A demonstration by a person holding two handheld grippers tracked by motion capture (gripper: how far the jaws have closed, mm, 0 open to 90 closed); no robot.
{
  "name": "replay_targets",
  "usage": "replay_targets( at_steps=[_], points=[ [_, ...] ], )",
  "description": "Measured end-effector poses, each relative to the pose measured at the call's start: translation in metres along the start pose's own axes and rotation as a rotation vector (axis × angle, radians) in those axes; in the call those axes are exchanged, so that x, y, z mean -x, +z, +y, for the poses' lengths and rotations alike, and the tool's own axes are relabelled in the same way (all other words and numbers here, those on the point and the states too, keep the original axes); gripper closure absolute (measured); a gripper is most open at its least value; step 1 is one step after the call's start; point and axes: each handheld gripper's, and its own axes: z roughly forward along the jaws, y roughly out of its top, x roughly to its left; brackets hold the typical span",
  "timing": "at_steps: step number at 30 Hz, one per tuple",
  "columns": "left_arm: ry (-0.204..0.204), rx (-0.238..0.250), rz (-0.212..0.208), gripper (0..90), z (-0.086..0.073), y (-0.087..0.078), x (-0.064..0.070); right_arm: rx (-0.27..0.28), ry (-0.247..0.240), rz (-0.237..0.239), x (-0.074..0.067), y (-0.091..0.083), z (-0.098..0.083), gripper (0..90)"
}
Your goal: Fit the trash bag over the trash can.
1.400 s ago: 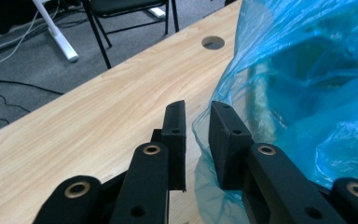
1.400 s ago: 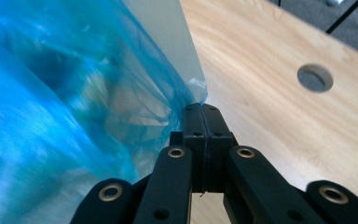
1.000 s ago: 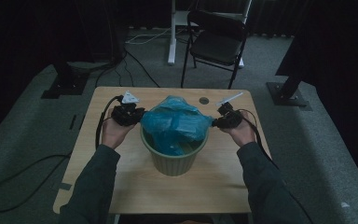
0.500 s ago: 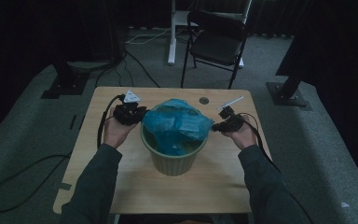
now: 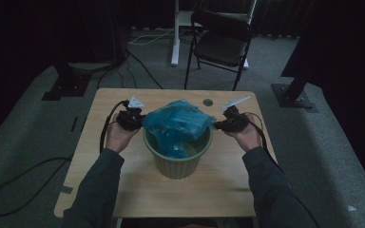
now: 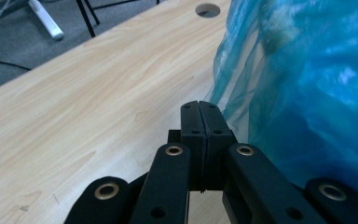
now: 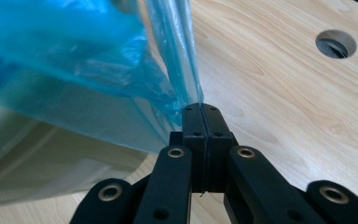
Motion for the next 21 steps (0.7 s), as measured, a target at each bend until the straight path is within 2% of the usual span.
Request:
replay_targets(
  at_steps=[4, 6, 8, 10, 12, 15, 16, 17, 18, 19, 20, 21],
  points=[
    [-0.014, -0.023, 0.009, 89.8, -0.004, -0.001, -0.004, -0.041, -0.007, -0.002, -0.003, 0.006, -0.001, 89.9],
    [-0.026, -0.012, 0.016, 89.7, -0.005, -0.003, -0.005, -0.077, -0.007, -0.011, -0.001, 0.009, -0.005, 90.0],
    [-0.043, 0.016, 0.004, 89.3, -0.005, -0.007, -0.006, -0.104, 0.003, -0.009, 0.002, 0.01, -0.009, 90.0],
    [-0.048, 0.022, 0.004, 86.8, -0.005, -0.008, -0.006, -0.111, 0.01, -0.01, 0.004, 0.01, -0.012, 90.0],
    [-0.068, 0.05, 0.005, 80.6, -0.005, -0.014, -0.007, -0.087, 0.009, -0.009, 0.006, 0.003, -0.013, 89.9],
    [-0.094, 0.095, 0.005, 72.2, -0.006, -0.024, -0.008, -0.05, 0.003, -0.012, 0.005, -0.006, -0.012, 83.7],
    [-0.094, 0.095, 0.005, 70.6, -0.006, -0.024, -0.008, -0.05, 0.003, -0.012, 0.005, -0.006, -0.012, 83.7],
    [-0.111, 0.128, 0.0, 70.6, -0.007, -0.031, -0.009, -0.037, -0.001, -0.015, 0.004, -0.01, -0.011, 81.6],
    [-0.119, 0.141, -0.005, 68.0, -0.008, -0.035, -0.01, -0.013, -0.007, -0.021, 0.002, -0.018, -0.01, 77.7],
    [-0.119, 0.141, -0.005, 67.9, -0.008, -0.035, -0.01, -0.013, -0.007, -0.021, 0.002, -0.018, -0.01, 77.7],
    [-0.124, 0.157, -0.015, 67.8, -0.009, -0.041, -0.011, 0.009, -0.022, -0.028, 0.0, -0.025, -0.008, 72.6],
    [-0.12, 0.164, -0.02, 67.8, -0.009, -0.045, -0.01, 0.018, -0.022, -0.032, 0.0, -0.028, -0.008, 71.3]
  ],
)
